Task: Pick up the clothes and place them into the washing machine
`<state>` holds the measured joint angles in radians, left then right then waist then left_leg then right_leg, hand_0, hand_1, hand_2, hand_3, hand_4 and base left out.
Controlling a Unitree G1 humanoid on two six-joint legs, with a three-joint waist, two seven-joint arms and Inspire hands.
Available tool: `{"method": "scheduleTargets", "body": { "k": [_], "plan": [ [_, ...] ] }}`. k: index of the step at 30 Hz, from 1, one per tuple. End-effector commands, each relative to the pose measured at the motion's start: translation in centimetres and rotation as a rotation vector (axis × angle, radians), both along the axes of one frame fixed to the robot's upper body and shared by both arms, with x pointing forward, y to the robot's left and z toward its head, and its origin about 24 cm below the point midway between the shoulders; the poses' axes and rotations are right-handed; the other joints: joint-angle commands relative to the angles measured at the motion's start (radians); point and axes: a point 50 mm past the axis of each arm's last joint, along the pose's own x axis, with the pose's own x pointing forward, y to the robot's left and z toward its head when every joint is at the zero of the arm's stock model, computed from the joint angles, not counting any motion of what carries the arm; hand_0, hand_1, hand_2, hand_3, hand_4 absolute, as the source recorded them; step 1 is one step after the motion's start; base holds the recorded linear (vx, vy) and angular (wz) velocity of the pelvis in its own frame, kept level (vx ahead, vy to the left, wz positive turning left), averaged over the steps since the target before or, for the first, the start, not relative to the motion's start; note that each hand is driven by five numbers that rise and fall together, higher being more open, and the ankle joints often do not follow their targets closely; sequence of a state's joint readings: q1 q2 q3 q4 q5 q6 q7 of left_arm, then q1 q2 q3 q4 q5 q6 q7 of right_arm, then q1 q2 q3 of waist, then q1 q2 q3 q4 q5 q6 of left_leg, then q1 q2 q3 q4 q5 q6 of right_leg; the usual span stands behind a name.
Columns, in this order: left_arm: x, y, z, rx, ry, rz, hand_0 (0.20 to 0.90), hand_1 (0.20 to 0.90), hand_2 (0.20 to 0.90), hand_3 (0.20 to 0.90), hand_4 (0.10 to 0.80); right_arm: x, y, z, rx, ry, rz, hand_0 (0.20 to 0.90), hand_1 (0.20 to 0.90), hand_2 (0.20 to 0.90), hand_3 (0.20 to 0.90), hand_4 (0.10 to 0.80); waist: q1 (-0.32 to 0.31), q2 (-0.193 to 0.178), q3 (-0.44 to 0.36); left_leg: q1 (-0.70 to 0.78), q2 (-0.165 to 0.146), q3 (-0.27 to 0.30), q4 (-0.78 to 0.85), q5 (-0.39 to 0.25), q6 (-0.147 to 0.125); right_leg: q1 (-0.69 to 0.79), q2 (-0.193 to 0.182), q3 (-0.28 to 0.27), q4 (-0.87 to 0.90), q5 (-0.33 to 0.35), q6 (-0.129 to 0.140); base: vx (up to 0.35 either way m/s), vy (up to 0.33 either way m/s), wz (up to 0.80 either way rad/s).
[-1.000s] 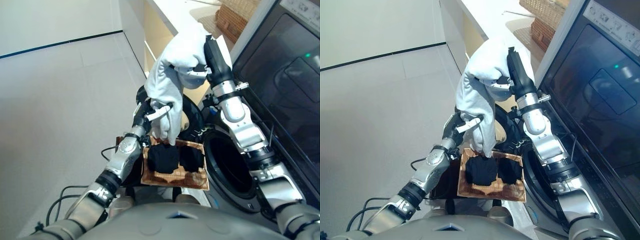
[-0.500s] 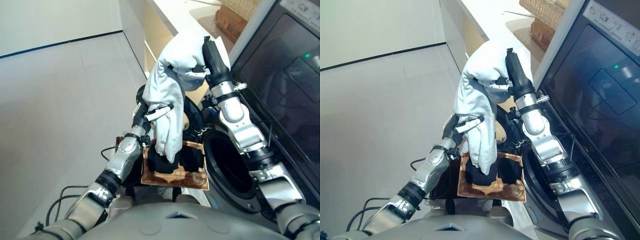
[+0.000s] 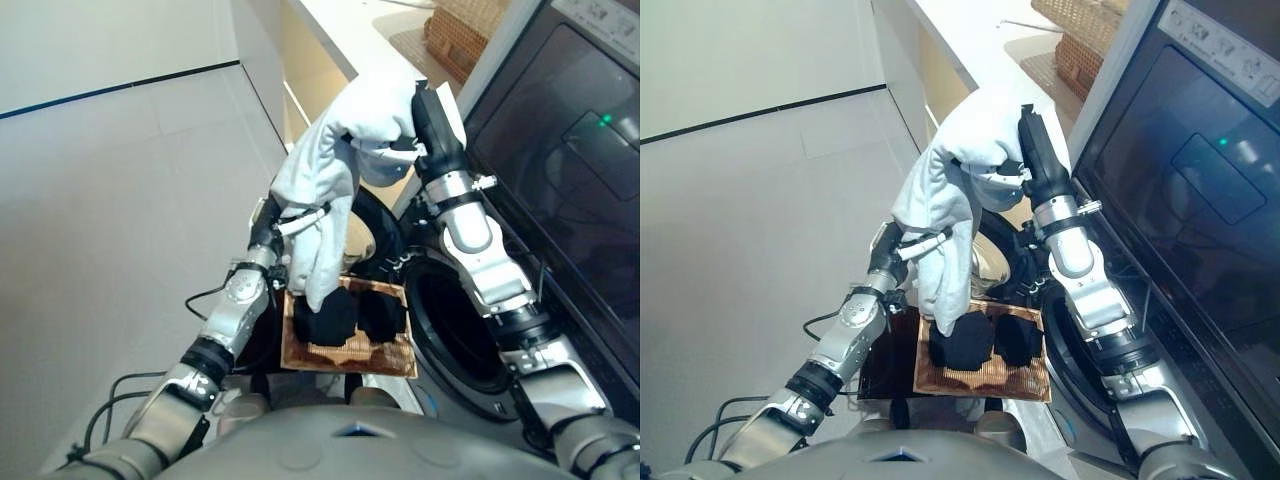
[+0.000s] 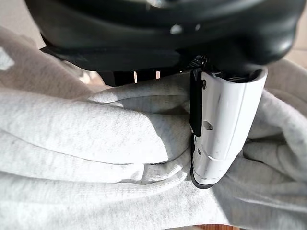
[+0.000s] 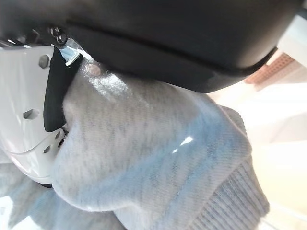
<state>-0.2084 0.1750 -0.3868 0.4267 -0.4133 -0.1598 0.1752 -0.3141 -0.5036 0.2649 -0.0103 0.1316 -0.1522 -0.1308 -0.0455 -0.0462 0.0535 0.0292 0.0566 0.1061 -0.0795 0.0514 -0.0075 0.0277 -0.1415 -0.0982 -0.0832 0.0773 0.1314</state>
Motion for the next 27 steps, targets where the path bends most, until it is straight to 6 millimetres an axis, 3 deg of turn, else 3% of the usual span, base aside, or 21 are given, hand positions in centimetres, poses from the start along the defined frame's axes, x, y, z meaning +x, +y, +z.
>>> {"method": "scheduleTargets", "body": {
  "k": [1,6,14,16,27],
  "plan": [
    [3.4,-0.4,5.2,0.002,-0.273,0.010,0.200,0.200,0.200,0.200,0.300,-1.6,-1.0,7.2,0.172,-0.385,0.018,0.200,0.200,0.200,0.200,0.300,0.010,-0.019,-0.108,0.023,0.040,-0.010,-0.008,-0.047,-0.064,-0.041,-0.032,-0.018,0.014,0.006,0.028,0.000,0.000,0.00],
    [3.7,1.2,5.4,0.040,-0.286,0.074,0.200,0.200,0.200,0.200,0.300,-2.2,-2.2,5.9,0.184,-0.347,-0.018,0.200,0.200,0.200,0.200,0.300,0.003,-0.018,-0.109,0.023,0.039,-0.008,-0.008,-0.048,-0.064,-0.043,-0.032,-0.016,0.014,0.006,0.029,0.000,0.000,0.00],
    [4.4,3.3,7.1,0.075,-0.355,0.156,0.200,0.200,0.200,0.200,0.300,-2.7,-3.4,2.1,0.176,-0.178,-0.044,0.200,0.200,0.200,0.200,0.300,-0.006,-0.016,-0.109,0.023,0.040,-0.006,-0.008,-0.047,-0.067,-0.045,-0.030,-0.012,0.015,0.005,0.029,0.000,0.000,0.00],
    [4.7,4.0,8.0,0.081,-0.392,0.183,0.200,0.200,0.200,0.200,0.300,-3.0,-3.9,-0.4,0.119,-0.072,-0.060,0.200,0.200,0.200,0.200,0.300,-0.010,-0.015,-0.108,0.025,0.042,-0.004,-0.008,-0.047,-0.068,-0.046,-0.030,-0.011,0.017,0.005,0.029,-0.004,-0.008,-0.03],
    [5.3,5.1,10.7,0.070,-0.498,0.223,0.200,0.200,0.200,0.200,0.300,-4.2,-3.6,-6.3,0.104,0.192,-0.023,0.200,0.200,0.200,0.200,0.300,-0.021,-0.012,-0.101,0.023,0.043,-0.001,-0.008,-0.045,-0.071,-0.051,-0.029,-0.011,0.016,0.006,0.030,-0.003,-0.001,-0.01]
  ]
}}
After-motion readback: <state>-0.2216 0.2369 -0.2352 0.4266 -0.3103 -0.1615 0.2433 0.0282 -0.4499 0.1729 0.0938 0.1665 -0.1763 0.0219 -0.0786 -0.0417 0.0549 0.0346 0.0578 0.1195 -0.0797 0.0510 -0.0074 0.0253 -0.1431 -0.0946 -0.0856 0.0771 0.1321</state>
